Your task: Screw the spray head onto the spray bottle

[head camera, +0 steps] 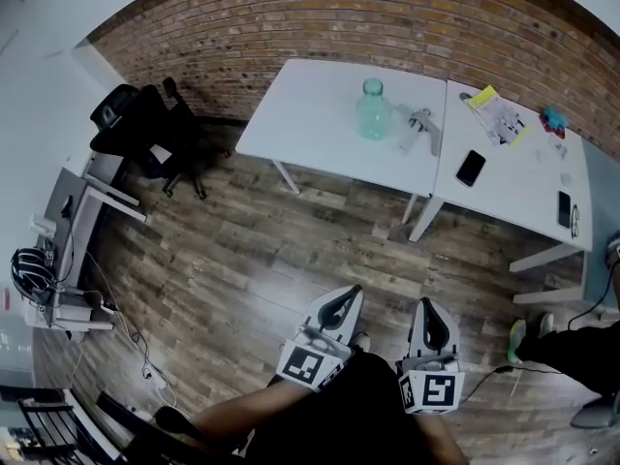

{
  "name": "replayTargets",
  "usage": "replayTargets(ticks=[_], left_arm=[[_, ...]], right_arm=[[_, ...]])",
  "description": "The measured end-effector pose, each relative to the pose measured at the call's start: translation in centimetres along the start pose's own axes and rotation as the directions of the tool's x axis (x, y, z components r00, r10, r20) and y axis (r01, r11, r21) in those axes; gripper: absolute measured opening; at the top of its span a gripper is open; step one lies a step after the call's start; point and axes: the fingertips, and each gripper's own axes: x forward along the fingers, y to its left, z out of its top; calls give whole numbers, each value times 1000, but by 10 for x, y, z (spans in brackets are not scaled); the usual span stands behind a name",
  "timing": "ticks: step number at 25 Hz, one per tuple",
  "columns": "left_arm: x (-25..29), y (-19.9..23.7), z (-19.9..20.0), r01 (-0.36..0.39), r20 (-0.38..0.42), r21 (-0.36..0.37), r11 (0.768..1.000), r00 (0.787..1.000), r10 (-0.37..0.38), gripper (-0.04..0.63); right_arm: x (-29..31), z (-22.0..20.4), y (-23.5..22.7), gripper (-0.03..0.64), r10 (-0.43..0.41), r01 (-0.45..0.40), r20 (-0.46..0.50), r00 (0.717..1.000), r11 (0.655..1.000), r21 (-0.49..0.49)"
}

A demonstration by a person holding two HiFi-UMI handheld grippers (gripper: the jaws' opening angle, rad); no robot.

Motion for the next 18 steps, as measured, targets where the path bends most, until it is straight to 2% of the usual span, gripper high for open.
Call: replayTargets(ticks=[3,8,18], left_arm=[[1,-5,1,2,-11,-28,1000,1000,-3,2],[-4,0,-4,-9,-3,-1,1000,1000,9,2],[-6,10,-6,-15,7,-6,1000,1000,15,2]], right_arm=[[-5,-3,-5,8,-9,9,-11,1000,1000,3],[-7,-5,-1,8,-12,12,-11,1000,1000,-4],[3,-3,8,8,4,-4,-13,1000,1000,-31]])
